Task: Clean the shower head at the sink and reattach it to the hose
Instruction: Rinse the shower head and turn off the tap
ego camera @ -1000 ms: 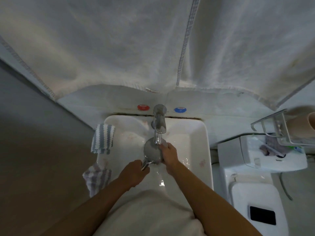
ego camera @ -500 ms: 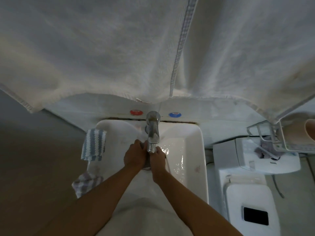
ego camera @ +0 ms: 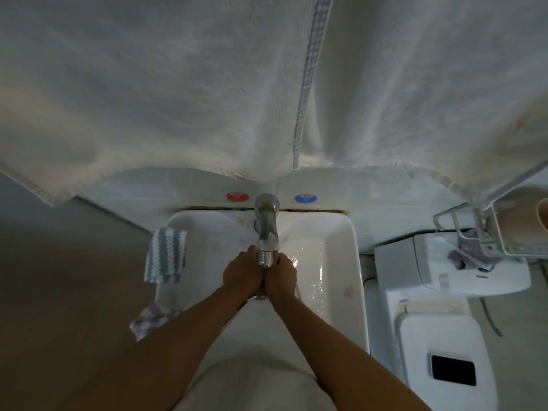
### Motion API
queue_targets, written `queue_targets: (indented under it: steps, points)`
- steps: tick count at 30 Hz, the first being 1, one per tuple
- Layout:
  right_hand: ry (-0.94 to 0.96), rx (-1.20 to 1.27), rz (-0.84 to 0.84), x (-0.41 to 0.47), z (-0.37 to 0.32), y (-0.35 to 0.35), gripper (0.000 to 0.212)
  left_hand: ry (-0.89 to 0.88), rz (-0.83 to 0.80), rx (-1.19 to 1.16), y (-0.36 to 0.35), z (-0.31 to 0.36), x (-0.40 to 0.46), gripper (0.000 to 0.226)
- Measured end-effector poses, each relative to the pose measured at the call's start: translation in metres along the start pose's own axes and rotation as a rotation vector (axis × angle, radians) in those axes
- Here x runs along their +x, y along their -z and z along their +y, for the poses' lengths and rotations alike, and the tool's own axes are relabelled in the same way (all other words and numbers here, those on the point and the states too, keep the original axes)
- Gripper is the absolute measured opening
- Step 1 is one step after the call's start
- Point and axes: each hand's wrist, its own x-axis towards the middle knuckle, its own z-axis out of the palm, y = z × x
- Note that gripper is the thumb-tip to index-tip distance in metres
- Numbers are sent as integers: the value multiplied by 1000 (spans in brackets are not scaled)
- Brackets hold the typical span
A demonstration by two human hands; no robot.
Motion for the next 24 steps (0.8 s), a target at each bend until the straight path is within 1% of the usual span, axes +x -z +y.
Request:
queue_targets:
  steps: [2,5,8,11,13,15,17,18,20,22,23,24]
  points:
    - [90,-57,-84,-3,2,3,18,25,-2,27,2,-3,5,33]
    - [148,-96,-117,-7,7,1,18,61,6,-49,6,-8,10,39]
    - [97,-96,-92,-9,3,-5,19,106,-9,-99,5,-13,14,49]
    - [36,-113,19,-9,-8,3,12,89,-50,-76,1,-10,10,56]
    - [1,-126,61,-5,-8,8,9,68,-82,-75,-5,-10,8,62]
    - [42,-157,40,-5,-6,10,10,46,-70,-63,-4,-7,4,53]
    - [144,-134,-19,-7,-7,8,17,37,-39,-50,2,-6,1,38]
    - [186,-104,-47,-8,-6,6,22,47,-21,-51,5,-7,2,36]
    - [220,-57,-76,-12,-6,5,26,129,9,-117,10,-9,5,48]
    - [216,-25,-67,-12,-4,3,24,209,9,-179,12,-11,5,59]
    - [198,-19,-46,-11,-3,3,19,197,-6,-153,11,-11,4,58]
    - [155,-23,-21,-9,-5,4,14,161,-19,-103,10,-9,2,53]
